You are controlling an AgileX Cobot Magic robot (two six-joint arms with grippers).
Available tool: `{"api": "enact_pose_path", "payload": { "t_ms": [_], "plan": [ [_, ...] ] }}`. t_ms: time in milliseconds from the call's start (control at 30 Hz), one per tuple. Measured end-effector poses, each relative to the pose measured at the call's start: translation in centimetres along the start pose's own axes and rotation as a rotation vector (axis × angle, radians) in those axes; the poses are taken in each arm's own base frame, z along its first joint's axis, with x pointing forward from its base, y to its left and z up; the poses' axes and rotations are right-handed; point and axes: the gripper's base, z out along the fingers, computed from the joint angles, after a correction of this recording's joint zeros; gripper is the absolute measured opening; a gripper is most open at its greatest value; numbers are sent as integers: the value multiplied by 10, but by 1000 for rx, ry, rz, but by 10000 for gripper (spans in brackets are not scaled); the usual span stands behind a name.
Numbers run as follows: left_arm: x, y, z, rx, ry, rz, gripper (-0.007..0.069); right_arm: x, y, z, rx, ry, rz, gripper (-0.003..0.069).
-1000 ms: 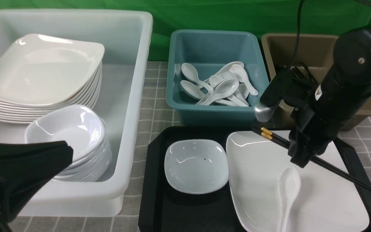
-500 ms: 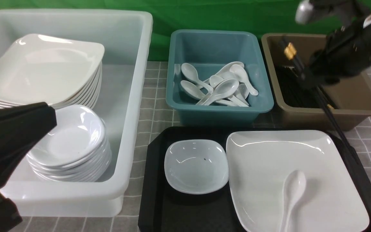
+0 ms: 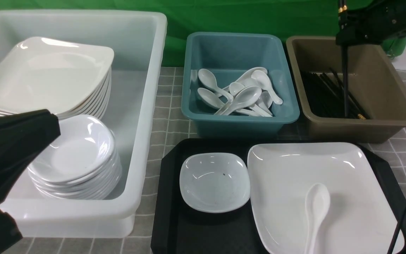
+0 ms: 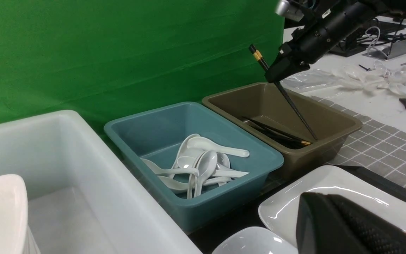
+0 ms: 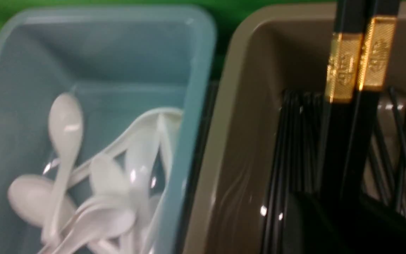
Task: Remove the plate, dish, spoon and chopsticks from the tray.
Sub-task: Use the right arm to put the chopsticks into the small storage box on the right, then use the right arm to grab a soup spoon from the plate
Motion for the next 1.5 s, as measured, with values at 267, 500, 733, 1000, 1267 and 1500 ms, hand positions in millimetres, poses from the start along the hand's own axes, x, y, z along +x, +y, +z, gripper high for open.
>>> {"api": "enact_pose_path", "payload": {
  "t_ms": [267, 500, 733, 1000, 1267, 1500],
  "plan": [
    [2, -1, 0, 13, 21, 7, 10, 3, -12, 11, 66, 20, 6, 452],
    [3, -1, 0, 15, 32, 21, 10, 5, 14, -54, 28, 182, -29, 265],
    [5, -2, 0, 23, 55, 41, 10, 26, 58, -107, 94, 268, -73, 207],
    [6, -3, 0, 31, 69, 47, 10, 161, 115, -130, 218, 495, -83, 279],
    [6, -3, 0, 30, 70, 8, 10, 276, 124, -88, 248, 522, 89, 533],
    [6, -3, 0, 30, 70, 4, 10, 289, 125, -53, 253, 531, 88, 462]
  ]
}}
